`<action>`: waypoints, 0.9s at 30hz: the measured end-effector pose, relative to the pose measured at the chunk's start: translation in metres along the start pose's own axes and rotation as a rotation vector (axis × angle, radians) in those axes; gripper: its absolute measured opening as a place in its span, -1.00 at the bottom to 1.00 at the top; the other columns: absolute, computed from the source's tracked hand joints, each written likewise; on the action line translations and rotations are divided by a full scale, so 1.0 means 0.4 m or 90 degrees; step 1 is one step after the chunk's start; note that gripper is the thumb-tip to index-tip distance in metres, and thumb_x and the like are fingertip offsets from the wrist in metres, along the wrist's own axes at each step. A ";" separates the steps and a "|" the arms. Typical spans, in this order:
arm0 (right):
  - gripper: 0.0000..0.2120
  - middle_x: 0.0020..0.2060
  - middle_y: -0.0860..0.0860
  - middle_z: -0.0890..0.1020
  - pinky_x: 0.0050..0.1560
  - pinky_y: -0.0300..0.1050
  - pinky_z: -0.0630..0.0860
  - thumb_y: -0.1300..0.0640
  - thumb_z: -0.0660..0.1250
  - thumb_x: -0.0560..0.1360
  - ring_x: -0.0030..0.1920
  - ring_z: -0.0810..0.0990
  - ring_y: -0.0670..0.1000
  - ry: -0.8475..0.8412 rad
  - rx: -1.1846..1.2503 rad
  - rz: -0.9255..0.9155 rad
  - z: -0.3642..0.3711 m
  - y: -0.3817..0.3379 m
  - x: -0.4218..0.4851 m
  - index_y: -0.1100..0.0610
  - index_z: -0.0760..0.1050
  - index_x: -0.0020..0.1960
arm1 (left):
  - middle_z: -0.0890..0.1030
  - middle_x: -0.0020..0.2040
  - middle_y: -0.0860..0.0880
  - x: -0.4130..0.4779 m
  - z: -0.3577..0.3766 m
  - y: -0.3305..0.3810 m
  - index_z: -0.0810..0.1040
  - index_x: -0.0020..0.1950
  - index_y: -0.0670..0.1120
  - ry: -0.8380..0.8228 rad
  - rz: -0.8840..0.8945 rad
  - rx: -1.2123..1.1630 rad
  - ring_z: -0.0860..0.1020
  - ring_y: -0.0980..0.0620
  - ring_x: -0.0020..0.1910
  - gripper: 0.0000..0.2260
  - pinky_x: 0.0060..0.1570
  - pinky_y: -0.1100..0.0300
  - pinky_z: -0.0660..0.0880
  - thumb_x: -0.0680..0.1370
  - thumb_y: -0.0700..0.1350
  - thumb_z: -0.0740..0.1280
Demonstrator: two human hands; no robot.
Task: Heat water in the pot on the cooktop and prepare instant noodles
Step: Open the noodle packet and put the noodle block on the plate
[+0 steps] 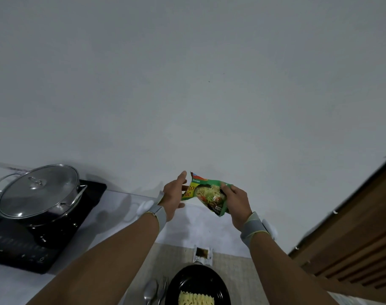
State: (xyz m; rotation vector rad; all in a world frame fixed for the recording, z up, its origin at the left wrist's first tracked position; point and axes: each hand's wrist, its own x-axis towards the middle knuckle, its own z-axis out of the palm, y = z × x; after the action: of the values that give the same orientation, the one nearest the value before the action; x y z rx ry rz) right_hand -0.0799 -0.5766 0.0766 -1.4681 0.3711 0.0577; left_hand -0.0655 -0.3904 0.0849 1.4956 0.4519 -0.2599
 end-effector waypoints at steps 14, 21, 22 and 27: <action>-0.73 -0.07 0.25 0.68 0.03 0.16 0.61 0.10 0.31 0.58 -0.12 0.67 0.16 -0.086 -0.048 -0.026 -0.019 0.009 -0.013 0.32 0.63 0.01 | 0.63 -0.14 -0.14 0.033 -0.021 -0.032 0.59 -0.06 -0.21 0.073 0.076 0.102 0.53 -0.07 -0.24 -0.74 -0.34 0.23 0.39 0.61 -0.06 0.23; -0.83 -0.24 0.18 0.70 -0.25 -0.03 0.64 0.15 0.41 0.51 -0.31 0.68 0.08 -0.029 -0.027 -0.019 -0.013 0.019 -0.008 0.20 0.63 -0.22 | 0.59 -0.13 -0.21 0.027 -0.056 -0.039 0.49 -0.03 -0.23 0.088 0.178 0.268 0.57 -0.13 -0.18 -0.75 -0.16 -0.02 0.59 0.66 -0.10 0.12; -0.83 -0.27 0.17 0.69 -0.29 -0.05 0.63 0.17 0.41 0.51 -0.34 0.68 0.07 -0.016 -0.005 -0.015 -0.009 0.019 -0.010 0.18 0.61 -0.25 | 0.60 -0.09 -0.22 0.022 -0.053 -0.038 0.48 0.04 -0.23 0.075 0.160 0.211 0.60 -0.14 -0.18 -0.76 -0.20 -0.01 0.61 0.66 -0.08 0.14; -0.80 -0.22 0.23 0.66 -0.05 0.18 0.62 0.21 0.38 0.53 -0.22 0.66 0.18 0.028 0.105 0.022 0.011 0.011 -0.002 0.20 0.56 -0.27 | 0.63 -0.03 -0.21 0.007 -0.068 -0.028 0.34 0.14 -0.08 -0.045 0.006 -0.008 0.65 -0.16 -0.15 -0.78 -0.27 -0.03 0.64 0.58 -0.10 0.33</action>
State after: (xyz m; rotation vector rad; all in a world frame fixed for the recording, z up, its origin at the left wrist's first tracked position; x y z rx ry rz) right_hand -0.0808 -0.5718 0.0729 -1.3014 0.4271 0.0224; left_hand -0.0715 -0.3638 0.0731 1.4714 0.3895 -0.3017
